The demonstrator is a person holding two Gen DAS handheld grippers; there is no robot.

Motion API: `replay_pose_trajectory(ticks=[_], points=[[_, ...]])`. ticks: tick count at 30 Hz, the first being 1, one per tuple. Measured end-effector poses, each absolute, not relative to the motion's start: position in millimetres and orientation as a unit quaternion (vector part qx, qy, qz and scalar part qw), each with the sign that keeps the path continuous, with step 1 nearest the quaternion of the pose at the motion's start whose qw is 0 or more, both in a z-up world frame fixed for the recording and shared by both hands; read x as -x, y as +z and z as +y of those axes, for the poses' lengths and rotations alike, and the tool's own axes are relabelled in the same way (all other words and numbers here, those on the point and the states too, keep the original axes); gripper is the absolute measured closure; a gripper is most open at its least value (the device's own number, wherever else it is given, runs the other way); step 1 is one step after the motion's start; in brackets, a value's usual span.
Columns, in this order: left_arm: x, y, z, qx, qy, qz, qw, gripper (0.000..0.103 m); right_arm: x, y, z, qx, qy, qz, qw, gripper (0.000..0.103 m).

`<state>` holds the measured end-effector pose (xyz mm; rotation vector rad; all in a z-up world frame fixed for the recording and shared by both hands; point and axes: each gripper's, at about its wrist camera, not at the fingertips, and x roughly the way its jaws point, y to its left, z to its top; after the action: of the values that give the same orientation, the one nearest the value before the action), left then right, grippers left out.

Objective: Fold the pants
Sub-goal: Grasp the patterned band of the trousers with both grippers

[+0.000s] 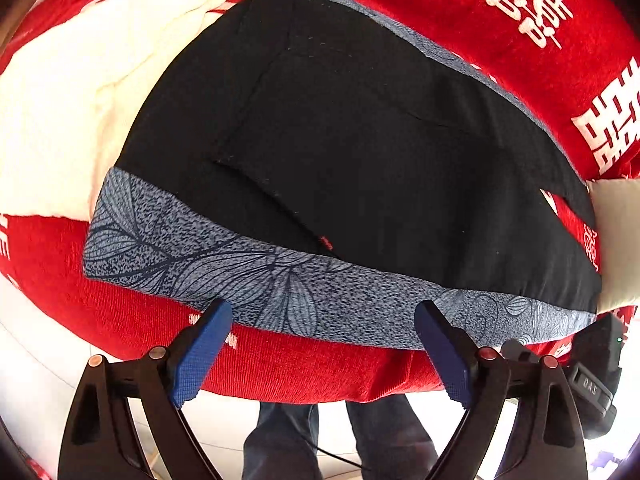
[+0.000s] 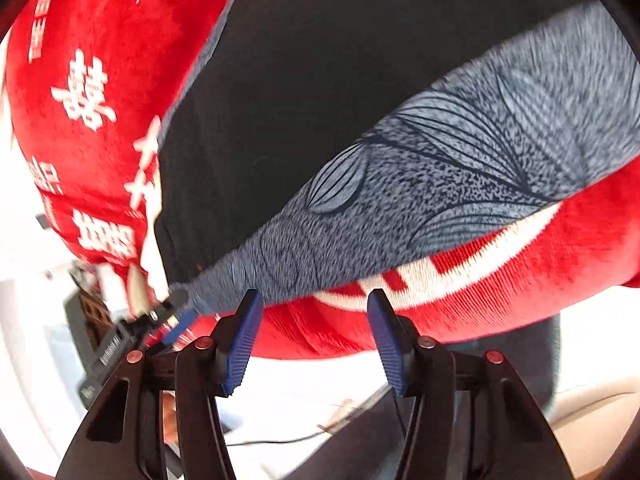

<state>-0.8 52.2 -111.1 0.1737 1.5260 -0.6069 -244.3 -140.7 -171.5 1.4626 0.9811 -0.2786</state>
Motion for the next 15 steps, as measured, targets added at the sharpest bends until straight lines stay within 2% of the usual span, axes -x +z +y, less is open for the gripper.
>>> replay_pose_trajectory(ticks=[8, 9, 10, 11, 15], points=[[6, -121, 69, -0.037, -0.276, 0.702, 0.656, 0.009, 244, -184, -151, -0.707, -0.116, 0.321, 0.619, 0.044], [7, -124, 71, -0.031, -0.274, 0.706, 0.652, 0.009, 245, -187, -151, -0.719, -0.115, 0.311, 0.611, 0.053], [8, -128, 72, -0.023, -0.271, 0.711, 0.649, 0.009, 244, -189, -151, -0.73, -0.115, 0.304, 0.601, 0.068], [10, -130, 72, -0.015, -0.269, 0.715, 0.646, 0.009, 242, -189, -152, -0.741, -0.115, 0.301, 0.59, 0.096], [14, -138, 76, 0.022, -0.269, 0.725, 0.634, 0.009, 242, -166, -161, -0.746, -0.097, 0.279, 0.596, 0.096]])
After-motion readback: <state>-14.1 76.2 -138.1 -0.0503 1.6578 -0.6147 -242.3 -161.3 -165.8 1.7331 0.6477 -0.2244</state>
